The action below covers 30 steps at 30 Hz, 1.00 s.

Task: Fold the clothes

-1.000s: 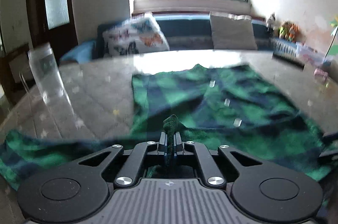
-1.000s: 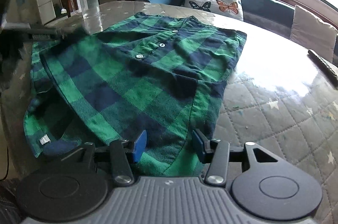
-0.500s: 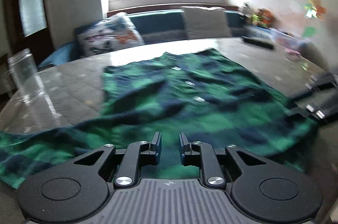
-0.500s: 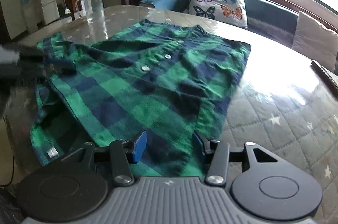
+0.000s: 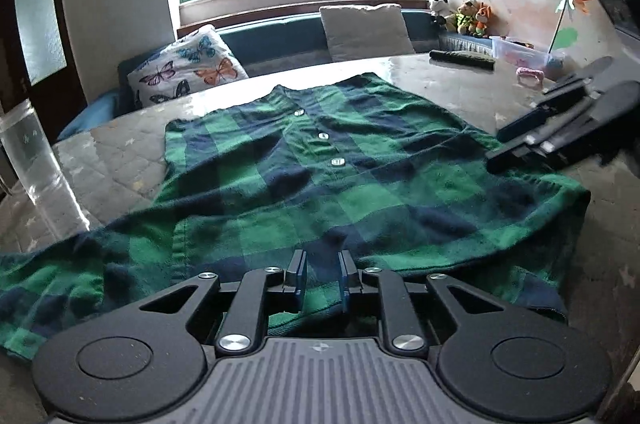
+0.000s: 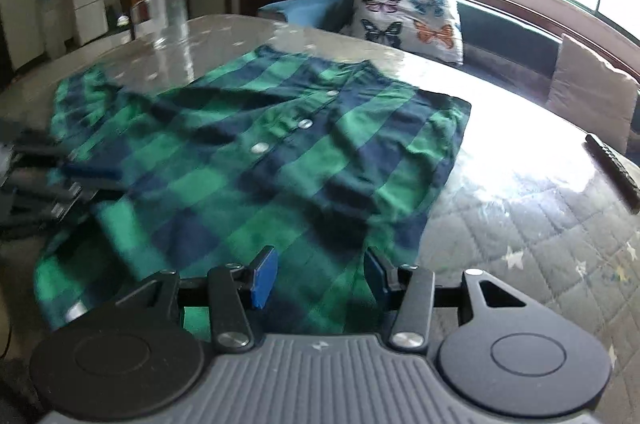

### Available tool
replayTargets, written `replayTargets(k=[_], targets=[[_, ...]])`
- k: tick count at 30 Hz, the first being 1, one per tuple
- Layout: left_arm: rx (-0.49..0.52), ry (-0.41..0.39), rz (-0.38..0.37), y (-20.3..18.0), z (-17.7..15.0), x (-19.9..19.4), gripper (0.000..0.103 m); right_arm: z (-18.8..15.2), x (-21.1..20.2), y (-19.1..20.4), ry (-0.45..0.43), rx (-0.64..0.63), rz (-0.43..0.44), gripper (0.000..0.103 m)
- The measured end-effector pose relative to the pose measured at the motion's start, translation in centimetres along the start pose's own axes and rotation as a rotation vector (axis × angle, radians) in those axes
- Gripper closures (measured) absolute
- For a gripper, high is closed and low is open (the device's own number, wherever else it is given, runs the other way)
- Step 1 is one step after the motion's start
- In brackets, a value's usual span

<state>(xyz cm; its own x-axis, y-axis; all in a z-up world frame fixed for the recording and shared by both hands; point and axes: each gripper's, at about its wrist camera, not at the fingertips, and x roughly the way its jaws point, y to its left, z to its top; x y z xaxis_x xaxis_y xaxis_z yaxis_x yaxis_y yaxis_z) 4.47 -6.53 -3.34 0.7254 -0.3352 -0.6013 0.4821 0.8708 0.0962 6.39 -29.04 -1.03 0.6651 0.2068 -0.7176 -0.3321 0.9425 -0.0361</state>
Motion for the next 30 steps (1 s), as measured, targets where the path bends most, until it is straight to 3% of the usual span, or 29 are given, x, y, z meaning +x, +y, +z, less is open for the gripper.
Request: replayTargets(k=[2,6,9,21,30], targets=[[-0.013,-0.007,0.004,0.4,-0.1,-0.4,0.084,0.2,1.3,-0.5,0.015,0.011,-0.015,0.054],[-0.042,-0.027,0.011,1.4,-0.2,-1.4,0.066,0.1,2.4,-0.6,0.039,0.013,-0.033,0.052],[-0.094,-0.044,0.041,3.5,-0.2,-2.4,0.065,0.4,1.6,0.4,0.024,-0.008,-0.031,0.050],[-0.315,-0.043,0.401,15.4,-1.4,-5.2,0.053,4.2,1.7,9.8,-0.063,-0.156,0.211,0.047],[-0.557,-0.009,0.591,24.6,-4.2,-5.9,0.053,2.6,4.0,12.3,0.020,-0.211,0.216,0.046]])
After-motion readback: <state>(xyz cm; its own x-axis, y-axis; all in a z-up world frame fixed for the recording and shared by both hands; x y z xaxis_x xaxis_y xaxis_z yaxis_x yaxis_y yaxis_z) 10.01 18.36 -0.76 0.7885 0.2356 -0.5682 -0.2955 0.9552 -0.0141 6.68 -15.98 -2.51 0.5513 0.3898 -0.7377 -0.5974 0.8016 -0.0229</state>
